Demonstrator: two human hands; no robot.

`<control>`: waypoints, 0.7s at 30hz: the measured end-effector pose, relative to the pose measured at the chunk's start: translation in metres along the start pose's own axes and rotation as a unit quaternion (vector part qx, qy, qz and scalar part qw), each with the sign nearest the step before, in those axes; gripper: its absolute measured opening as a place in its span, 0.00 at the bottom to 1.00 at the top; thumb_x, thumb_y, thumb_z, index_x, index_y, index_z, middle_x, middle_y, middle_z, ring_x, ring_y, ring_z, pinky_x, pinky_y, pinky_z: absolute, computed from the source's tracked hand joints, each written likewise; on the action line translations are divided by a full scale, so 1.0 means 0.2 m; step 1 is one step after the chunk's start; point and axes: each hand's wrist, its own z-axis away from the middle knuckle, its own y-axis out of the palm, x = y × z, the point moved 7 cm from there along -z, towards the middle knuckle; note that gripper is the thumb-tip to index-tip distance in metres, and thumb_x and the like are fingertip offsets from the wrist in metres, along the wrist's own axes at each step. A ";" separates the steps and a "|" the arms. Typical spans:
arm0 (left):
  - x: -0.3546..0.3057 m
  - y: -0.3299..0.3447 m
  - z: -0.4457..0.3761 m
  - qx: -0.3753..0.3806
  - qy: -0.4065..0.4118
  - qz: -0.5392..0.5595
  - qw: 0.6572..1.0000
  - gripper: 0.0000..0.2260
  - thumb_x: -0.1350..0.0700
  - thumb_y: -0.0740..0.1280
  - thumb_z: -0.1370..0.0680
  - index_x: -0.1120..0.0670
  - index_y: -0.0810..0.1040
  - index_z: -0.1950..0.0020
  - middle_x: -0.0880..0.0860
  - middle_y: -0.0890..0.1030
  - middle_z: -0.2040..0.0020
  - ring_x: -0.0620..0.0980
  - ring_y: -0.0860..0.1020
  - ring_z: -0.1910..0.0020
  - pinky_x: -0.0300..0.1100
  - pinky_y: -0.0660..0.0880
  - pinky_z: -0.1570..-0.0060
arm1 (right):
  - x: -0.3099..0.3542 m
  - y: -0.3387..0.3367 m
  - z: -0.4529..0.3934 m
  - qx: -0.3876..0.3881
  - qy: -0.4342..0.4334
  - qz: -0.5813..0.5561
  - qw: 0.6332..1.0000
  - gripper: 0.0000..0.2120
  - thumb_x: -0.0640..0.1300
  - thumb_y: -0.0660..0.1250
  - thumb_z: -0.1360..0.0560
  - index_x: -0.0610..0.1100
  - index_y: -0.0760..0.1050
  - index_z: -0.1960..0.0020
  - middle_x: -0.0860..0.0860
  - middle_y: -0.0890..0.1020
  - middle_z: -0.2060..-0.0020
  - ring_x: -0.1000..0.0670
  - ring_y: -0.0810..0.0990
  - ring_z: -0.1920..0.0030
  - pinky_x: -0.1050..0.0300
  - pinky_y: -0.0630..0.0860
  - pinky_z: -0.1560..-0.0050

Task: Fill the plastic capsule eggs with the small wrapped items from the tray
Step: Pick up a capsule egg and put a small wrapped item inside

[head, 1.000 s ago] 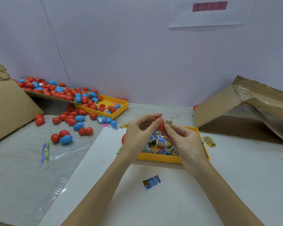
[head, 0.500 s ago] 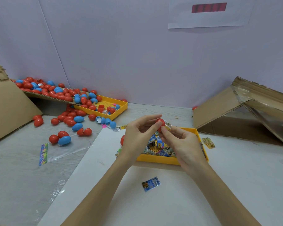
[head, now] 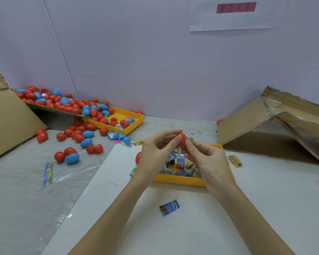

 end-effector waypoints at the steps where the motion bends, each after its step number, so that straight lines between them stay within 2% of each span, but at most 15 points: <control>1: 0.00 0.00 0.00 -0.001 0.002 -0.002 1.000 0.11 0.56 0.72 0.22 0.54 0.84 0.39 0.48 0.87 0.48 0.46 0.85 0.47 0.37 0.81 0.48 | 0.00 0.00 0.00 -0.001 0.001 -0.002 1.000 0.10 0.47 0.74 0.25 0.44 0.85 0.46 0.47 0.88 0.54 0.51 0.87 0.53 0.64 0.81 0.53; 5: 0.01 -0.01 0.01 -0.037 0.014 -0.014 0.999 0.12 0.56 0.75 0.24 0.55 0.86 0.41 0.48 0.87 0.50 0.46 0.86 0.49 0.41 0.82 0.47 | -0.01 0.00 0.00 0.005 0.019 -0.025 0.999 0.15 0.48 0.75 0.28 0.41 0.86 0.45 0.44 0.88 0.53 0.50 0.87 0.52 0.64 0.81 0.53; 7: 0.02 -0.01 0.02 -0.048 0.019 -0.016 0.999 0.11 0.56 0.76 0.25 0.55 0.86 0.42 0.48 0.88 0.51 0.46 0.86 0.50 0.39 0.82 0.49 | -0.02 0.01 0.00 0.019 0.041 -0.046 0.998 0.17 0.48 0.75 0.29 0.39 0.85 0.45 0.44 0.88 0.53 0.50 0.87 0.52 0.65 0.81 0.55; 11: 0.01 0.03 0.01 0.001 0.026 -0.015 1.000 0.16 0.55 0.76 0.25 0.54 0.84 0.38 0.49 0.87 0.48 0.47 0.85 0.48 0.39 0.81 0.46 | -0.04 0.00 -0.01 0.055 0.125 -0.114 0.984 0.17 0.46 0.74 0.27 0.35 0.84 0.45 0.46 0.87 0.55 0.53 0.85 0.54 0.66 0.81 0.57; 13: -0.02 0.04 0.02 0.024 0.066 -0.054 0.996 0.19 0.55 0.77 0.26 0.55 0.82 0.36 0.49 0.86 0.47 0.49 0.85 0.48 0.41 0.81 0.45 | -0.04 0.00 -0.01 0.069 0.170 -0.150 0.971 0.16 0.45 0.75 0.27 0.34 0.84 0.45 0.45 0.85 0.56 0.52 0.83 0.56 0.66 0.80 0.60; 16: -0.06 0.03 0.02 0.029 0.115 -0.076 0.990 0.18 0.56 0.77 0.26 0.56 0.82 0.38 0.51 0.85 0.48 0.53 0.84 0.49 0.43 0.81 0.46 | -0.04 0.02 0.02 0.107 0.240 -0.216 0.940 0.17 0.43 0.77 0.30 0.35 0.83 0.44 0.44 0.83 0.58 0.52 0.81 0.60 0.65 0.77 0.67; 21: -0.09 0.02 0.02 0.038 0.154 -0.086 0.983 0.16 0.56 0.76 0.27 0.59 0.84 0.41 0.53 0.84 0.50 0.54 0.83 0.51 0.50 0.81 0.48 | -0.04 0.05 0.05 0.143 0.295 -0.281 0.902 0.19 0.40 0.74 0.27 0.35 0.78 0.38 0.42 0.80 0.54 0.51 0.78 0.60 0.65 0.75 0.68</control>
